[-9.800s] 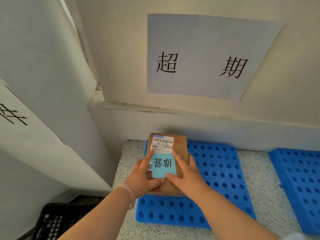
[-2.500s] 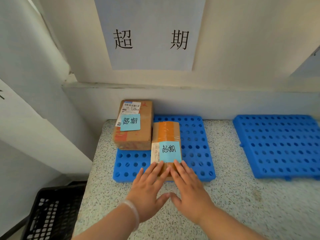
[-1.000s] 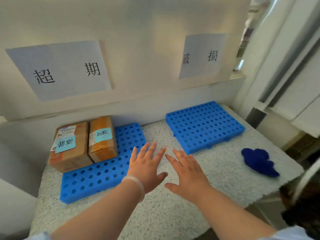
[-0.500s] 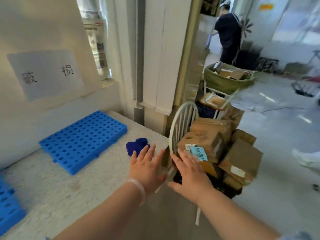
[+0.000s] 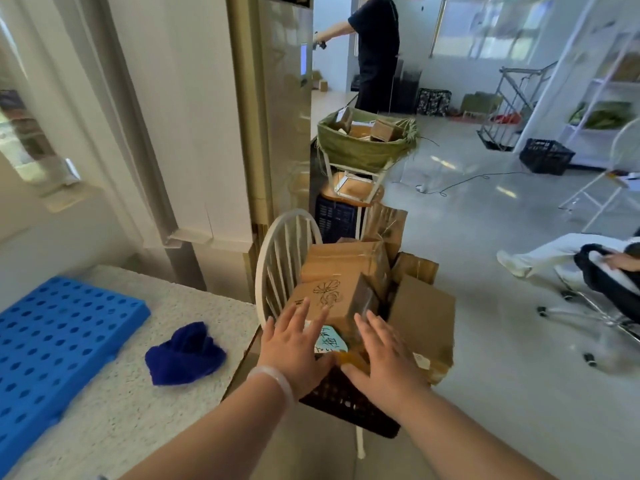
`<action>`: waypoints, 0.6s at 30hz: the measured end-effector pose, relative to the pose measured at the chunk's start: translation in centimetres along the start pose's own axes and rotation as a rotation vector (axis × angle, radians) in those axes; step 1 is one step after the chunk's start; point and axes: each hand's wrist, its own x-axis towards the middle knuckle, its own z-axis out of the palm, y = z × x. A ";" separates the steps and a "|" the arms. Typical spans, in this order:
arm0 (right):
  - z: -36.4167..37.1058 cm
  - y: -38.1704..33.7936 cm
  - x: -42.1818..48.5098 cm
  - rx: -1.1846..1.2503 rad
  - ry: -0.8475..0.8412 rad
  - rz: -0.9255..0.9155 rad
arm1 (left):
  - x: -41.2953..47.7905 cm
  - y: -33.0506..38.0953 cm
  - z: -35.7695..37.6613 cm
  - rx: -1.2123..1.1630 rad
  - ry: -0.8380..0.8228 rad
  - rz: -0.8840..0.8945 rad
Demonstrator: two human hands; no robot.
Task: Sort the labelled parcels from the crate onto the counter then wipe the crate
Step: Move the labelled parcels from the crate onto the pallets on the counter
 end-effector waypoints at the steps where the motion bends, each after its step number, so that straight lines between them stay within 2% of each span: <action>1: -0.2 0.2 1.2 0.031 -0.015 0.036 | 1.4 -0.5 0.1 -0.009 -0.017 -0.002; 4: -1.0 0.2 4.9 0.144 -0.046 0.150 | 5.6 -2.3 0.4 -0.062 -0.067 -0.028; 9: -0.5 0.0 11.1 0.360 0.003 0.297 | 11.5 -5.1 1.3 -0.146 -0.178 -0.118; 13: 1.4 0.4 13.1 0.456 -0.034 0.401 | 14.4 -6.3 3.2 -0.328 -0.310 -0.257; 18: 2.3 0.9 13.1 0.489 -0.032 0.412 | 15.3 -7.0 5.2 -0.622 -0.475 -0.438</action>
